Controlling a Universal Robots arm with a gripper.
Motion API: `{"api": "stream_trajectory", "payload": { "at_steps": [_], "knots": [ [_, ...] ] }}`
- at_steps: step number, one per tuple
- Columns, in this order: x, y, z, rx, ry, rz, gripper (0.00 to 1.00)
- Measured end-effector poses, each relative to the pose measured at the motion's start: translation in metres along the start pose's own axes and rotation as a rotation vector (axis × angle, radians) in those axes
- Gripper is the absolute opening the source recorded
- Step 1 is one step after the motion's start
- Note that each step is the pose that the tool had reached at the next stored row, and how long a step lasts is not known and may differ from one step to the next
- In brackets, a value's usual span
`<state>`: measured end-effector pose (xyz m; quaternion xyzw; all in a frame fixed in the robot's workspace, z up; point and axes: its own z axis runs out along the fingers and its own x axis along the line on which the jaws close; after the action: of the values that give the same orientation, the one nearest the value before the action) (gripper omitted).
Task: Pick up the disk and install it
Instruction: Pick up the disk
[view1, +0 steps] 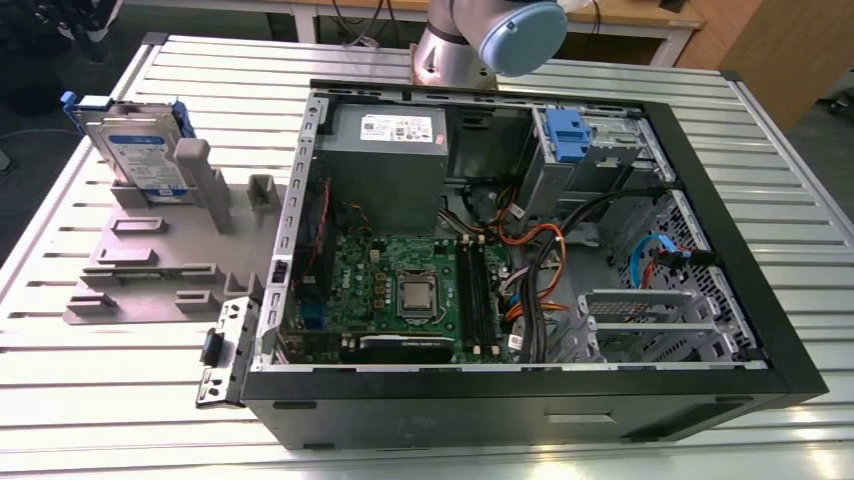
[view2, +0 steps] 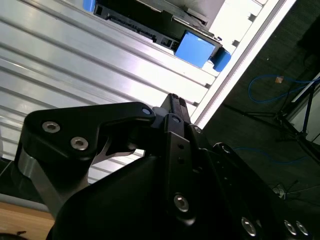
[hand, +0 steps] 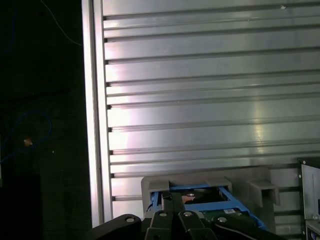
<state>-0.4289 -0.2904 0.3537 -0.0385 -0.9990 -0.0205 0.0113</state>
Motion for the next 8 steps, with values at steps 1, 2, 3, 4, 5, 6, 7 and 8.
{"api": "stream_trajectory", "payload": {
  "at_steps": [1,2,3,4,5,6,7,8],
  "knots": [
    [0.0,-0.0002,0.0,0.0,0.0,0.0,0.11],
    [0.0,-0.0004,0.0,0.0,-0.0001,0.0,0.11],
    [0.0,-0.0006,0.0,0.0,0.0,0.0,0.11],
    [-0.0001,-0.0008,0.0,0.0,0.0,0.0,0.11],
    [-0.0001,-0.001,-0.0001,0.0,0.0,0.0,0.11],
    [-0.0001,-0.0012,0.0,0.0,0.0,0.0,0.11],
    [-0.0001,-0.0013,-0.0001,0.0,0.0,0.0,0.11],
    [-0.0001,-0.0016,0.0,0.0,0.0,0.0,0.11]
  ]
}}
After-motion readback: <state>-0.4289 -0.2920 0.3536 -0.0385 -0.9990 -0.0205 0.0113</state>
